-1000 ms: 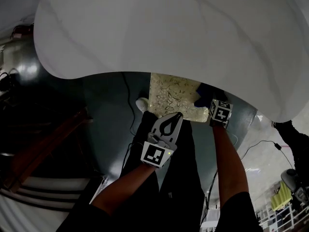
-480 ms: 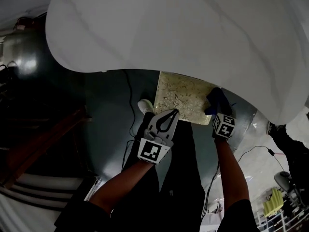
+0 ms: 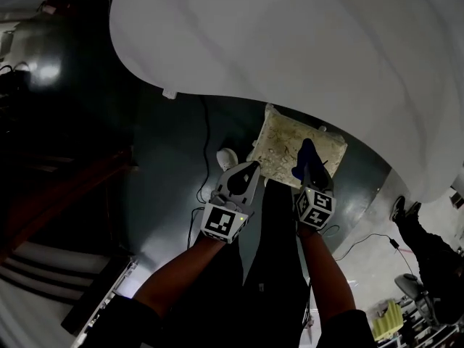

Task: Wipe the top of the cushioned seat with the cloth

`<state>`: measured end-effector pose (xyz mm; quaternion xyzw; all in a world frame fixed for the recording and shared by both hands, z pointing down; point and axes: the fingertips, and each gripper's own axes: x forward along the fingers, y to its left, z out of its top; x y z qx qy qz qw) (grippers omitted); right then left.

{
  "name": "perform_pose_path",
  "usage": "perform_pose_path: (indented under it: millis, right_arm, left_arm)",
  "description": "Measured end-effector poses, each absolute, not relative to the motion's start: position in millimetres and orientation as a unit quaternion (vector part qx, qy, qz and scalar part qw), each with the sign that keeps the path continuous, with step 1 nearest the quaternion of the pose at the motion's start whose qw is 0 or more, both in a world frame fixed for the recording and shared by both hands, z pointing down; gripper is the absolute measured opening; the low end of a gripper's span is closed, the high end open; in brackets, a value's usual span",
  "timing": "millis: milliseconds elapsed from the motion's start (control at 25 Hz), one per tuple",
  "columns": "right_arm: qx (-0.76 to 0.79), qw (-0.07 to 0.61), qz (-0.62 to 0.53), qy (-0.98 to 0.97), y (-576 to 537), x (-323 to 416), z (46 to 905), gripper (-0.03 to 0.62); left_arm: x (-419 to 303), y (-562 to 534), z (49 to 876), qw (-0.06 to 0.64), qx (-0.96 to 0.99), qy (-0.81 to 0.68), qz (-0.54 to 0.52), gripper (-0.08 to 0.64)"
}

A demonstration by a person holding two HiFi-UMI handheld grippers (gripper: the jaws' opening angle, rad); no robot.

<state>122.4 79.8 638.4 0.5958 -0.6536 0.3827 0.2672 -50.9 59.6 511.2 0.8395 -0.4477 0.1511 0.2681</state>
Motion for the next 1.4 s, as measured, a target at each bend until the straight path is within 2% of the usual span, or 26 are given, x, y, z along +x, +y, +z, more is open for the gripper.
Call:
perform_pose_path:
  millis: [160, 360, 720, 960, 1240, 1400]
  right_arm:
    - [0.585, 0.248, 0.396, -0.663, 78, 69, 627, 0.117]
    - [0.567, 0.251, 0.393, -0.680, 82, 11, 629, 0.117]
    - [0.555, 0.241, 0.430, -0.670, 102, -48, 678, 0.117]
    - [0.565, 0.222, 0.481, -0.633, 103, -40, 740, 0.117]
    - [0.523, 0.294, 0.446, -0.664, 104, -16, 776, 0.117]
    - [0.488, 0.312, 0.429, -0.693, 112, -13, 782, 0.118]
  left_arm:
    - [-70, 71, 511, 0.289, 0.843, -0.432, 0.137, 0.020]
    - [-95, 77, 507, 0.281, 0.848, -0.426, 0.140, 0.020]
    - [-161, 80, 537, 0.283, 0.858, -0.398, 0.162, 0.020]
    - [-184, 81, 564, 0.298, 0.849, -0.404, 0.169, 0.020]
    - [-167, 101, 567, 0.306, 0.850, -0.388, 0.181, 0.020]
    - [-155, 102, 568, 0.309, 0.850, -0.388, 0.178, 0.020]
